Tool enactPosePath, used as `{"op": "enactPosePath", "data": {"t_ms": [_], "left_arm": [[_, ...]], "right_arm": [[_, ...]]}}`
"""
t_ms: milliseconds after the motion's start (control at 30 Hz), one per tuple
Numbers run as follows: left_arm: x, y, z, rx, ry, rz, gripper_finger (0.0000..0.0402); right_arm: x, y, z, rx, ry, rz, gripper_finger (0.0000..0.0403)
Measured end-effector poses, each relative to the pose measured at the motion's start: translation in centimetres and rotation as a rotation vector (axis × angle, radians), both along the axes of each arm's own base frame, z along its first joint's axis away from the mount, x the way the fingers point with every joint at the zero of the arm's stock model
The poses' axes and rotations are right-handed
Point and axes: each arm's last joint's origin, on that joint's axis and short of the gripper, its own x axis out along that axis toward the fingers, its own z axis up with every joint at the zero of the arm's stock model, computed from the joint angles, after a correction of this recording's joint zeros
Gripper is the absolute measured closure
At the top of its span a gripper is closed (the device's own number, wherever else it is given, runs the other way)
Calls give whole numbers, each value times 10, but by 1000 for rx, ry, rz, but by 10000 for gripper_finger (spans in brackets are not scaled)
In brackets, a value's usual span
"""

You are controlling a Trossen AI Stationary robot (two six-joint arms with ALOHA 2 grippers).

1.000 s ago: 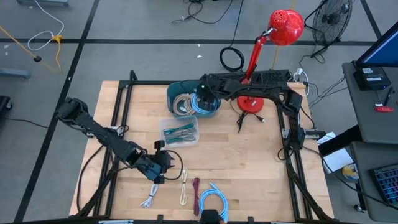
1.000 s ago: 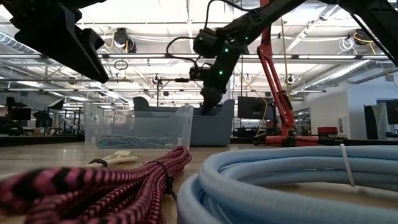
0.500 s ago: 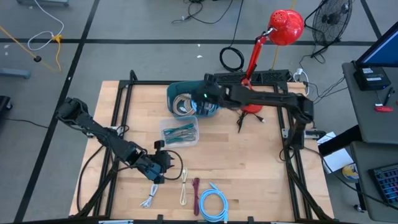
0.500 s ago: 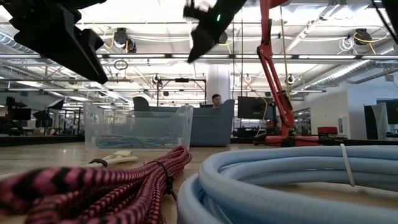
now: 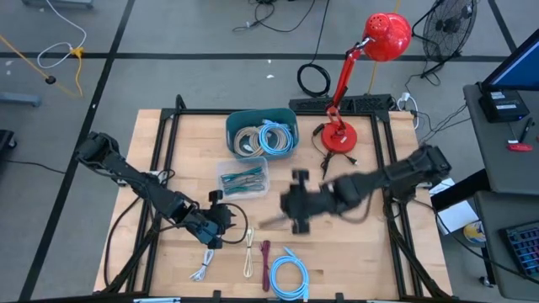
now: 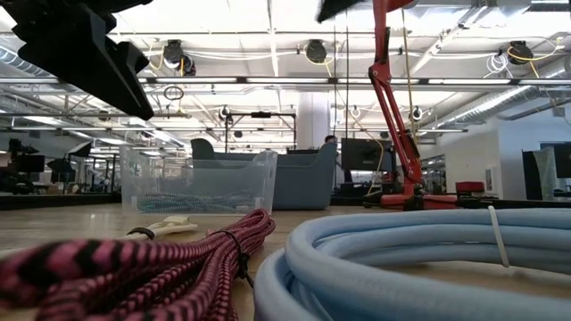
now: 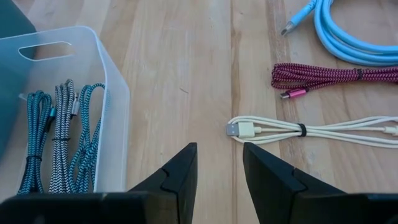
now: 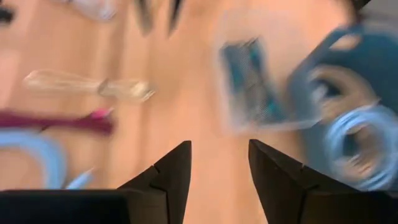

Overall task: Pick & Place USB Port
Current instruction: Put the blue USB cable into the dark blue bin

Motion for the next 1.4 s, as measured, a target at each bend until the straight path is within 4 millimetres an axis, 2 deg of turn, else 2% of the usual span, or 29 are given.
{"op": "enactPosePath", "data": {"t_ms": [133, 333, 433, 567, 700, 800, 1167, 1400], "left_arm": [[0, 0, 0, 5, 1, -7, 268], [0, 0, 0, 33, 5, -39, 268], [0, 0, 0, 47, 6, -53, 268], [0, 0, 0, 67, 9, -79, 268], [0, 0, 0, 85, 12, -100, 268], [0, 0, 0, 91, 12, -105, 268], [5, 4, 2, 70, -15, -78, 268], [5, 4, 2, 70, -14, -78, 268]], "right_arm": [[-18, 33, -32, 107, 47, -67, 253], [-34, 60, -79, 395, 59, -209, 236], [-37, 64, -101, 536, 63, -247, 224], [-46, 60, -131, 631, 81, -315, 214], [-50, 62, -144, 737, 76, -323, 211], [-51, 67, -145, 785, 37, -286, 211], [-38, 76, -128, 825, -163, -91, 211], [-21, 82, -82, 857, -569, 281, 211]]}}
